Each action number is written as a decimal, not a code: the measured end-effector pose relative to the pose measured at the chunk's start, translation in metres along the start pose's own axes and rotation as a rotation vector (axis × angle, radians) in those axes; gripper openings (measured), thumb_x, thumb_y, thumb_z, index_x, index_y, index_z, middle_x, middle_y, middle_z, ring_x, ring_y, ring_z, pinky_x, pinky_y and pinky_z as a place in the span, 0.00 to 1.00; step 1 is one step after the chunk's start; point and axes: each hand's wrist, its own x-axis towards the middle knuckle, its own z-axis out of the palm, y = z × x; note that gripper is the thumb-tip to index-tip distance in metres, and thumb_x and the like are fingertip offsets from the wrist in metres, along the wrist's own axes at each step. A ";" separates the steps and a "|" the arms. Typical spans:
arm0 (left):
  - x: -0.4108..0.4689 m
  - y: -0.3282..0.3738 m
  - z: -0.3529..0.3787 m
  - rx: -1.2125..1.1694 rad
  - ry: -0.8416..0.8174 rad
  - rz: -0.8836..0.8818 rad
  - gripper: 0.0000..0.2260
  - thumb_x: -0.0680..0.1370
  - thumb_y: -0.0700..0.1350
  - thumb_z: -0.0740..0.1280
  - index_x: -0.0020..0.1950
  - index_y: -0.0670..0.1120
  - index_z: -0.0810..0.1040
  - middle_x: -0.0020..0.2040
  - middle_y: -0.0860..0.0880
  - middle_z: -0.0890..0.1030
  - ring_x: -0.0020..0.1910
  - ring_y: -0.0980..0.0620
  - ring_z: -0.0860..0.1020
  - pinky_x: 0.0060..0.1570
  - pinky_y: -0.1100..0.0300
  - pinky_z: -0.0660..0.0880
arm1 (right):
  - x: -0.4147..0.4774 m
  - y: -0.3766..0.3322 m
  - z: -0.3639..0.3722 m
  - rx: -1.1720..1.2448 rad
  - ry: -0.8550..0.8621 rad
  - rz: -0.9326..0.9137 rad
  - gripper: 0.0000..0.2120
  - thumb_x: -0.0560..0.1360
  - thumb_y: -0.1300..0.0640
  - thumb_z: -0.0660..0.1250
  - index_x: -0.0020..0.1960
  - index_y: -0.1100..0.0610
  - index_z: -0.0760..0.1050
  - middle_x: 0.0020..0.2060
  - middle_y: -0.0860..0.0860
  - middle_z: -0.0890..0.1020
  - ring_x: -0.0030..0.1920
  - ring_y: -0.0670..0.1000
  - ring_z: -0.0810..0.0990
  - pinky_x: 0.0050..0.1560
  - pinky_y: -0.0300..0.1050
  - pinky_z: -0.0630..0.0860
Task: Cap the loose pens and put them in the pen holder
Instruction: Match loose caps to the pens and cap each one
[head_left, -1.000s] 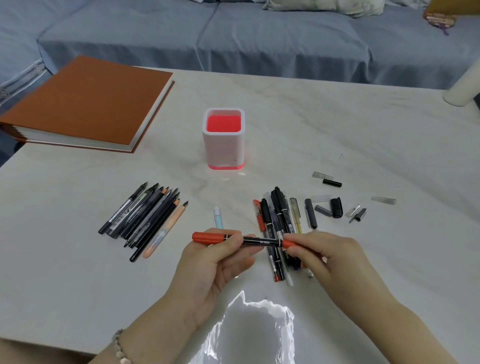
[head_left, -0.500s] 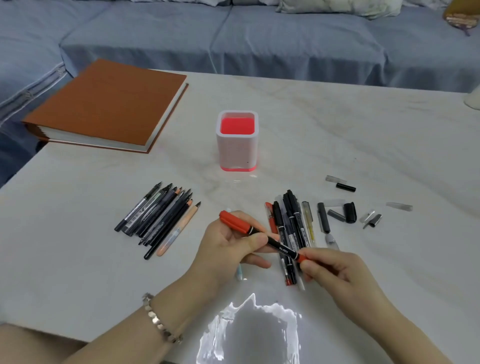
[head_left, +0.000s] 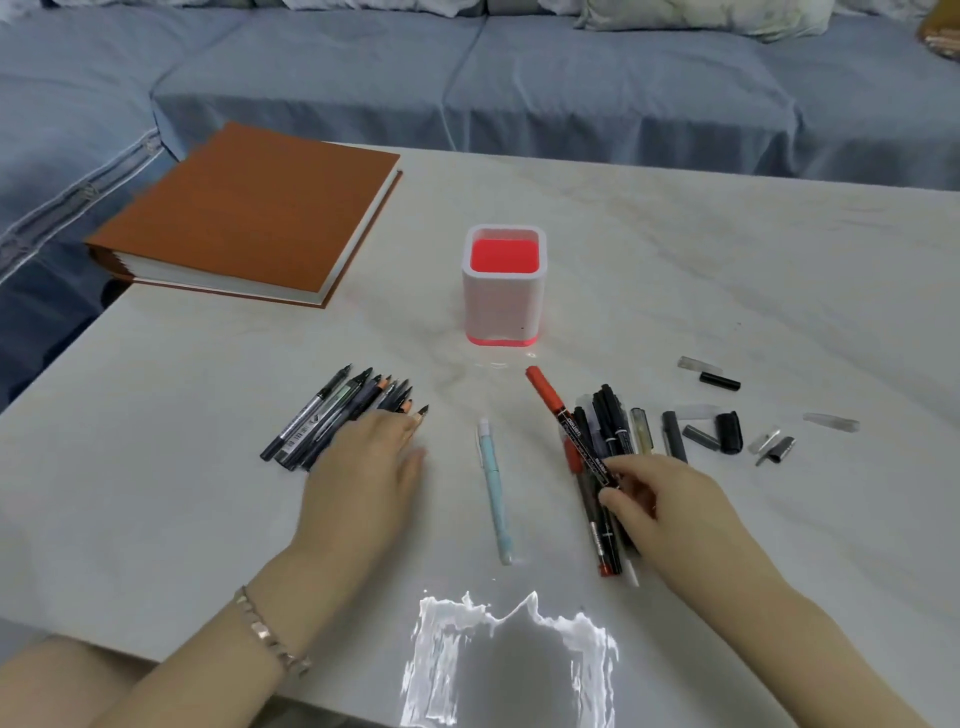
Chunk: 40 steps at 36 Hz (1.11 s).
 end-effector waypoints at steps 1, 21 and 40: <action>0.001 -0.006 0.000 0.053 0.002 -0.017 0.09 0.76 0.44 0.62 0.56 0.46 0.76 0.54 0.50 0.77 0.54 0.48 0.73 0.46 0.58 0.68 | -0.001 -0.001 0.004 0.028 0.002 0.020 0.11 0.74 0.58 0.64 0.56 0.53 0.76 0.34 0.46 0.77 0.37 0.44 0.73 0.41 0.37 0.67; 0.003 0.028 0.018 -0.221 -0.132 0.043 0.04 0.78 0.42 0.58 0.48 0.47 0.72 0.43 0.48 0.73 0.37 0.54 0.72 0.32 0.67 0.63 | -0.007 0.054 -0.014 -0.093 0.128 0.170 0.09 0.75 0.54 0.63 0.52 0.53 0.78 0.38 0.48 0.77 0.38 0.47 0.73 0.41 0.39 0.67; -0.013 0.043 0.022 -0.494 -0.238 -0.030 0.07 0.77 0.45 0.61 0.41 0.53 0.76 0.36 0.45 0.78 0.33 0.48 0.74 0.32 0.64 0.68 | -0.007 0.066 -0.024 0.177 0.080 0.338 0.11 0.74 0.56 0.64 0.56 0.55 0.74 0.33 0.49 0.75 0.35 0.51 0.77 0.38 0.37 0.72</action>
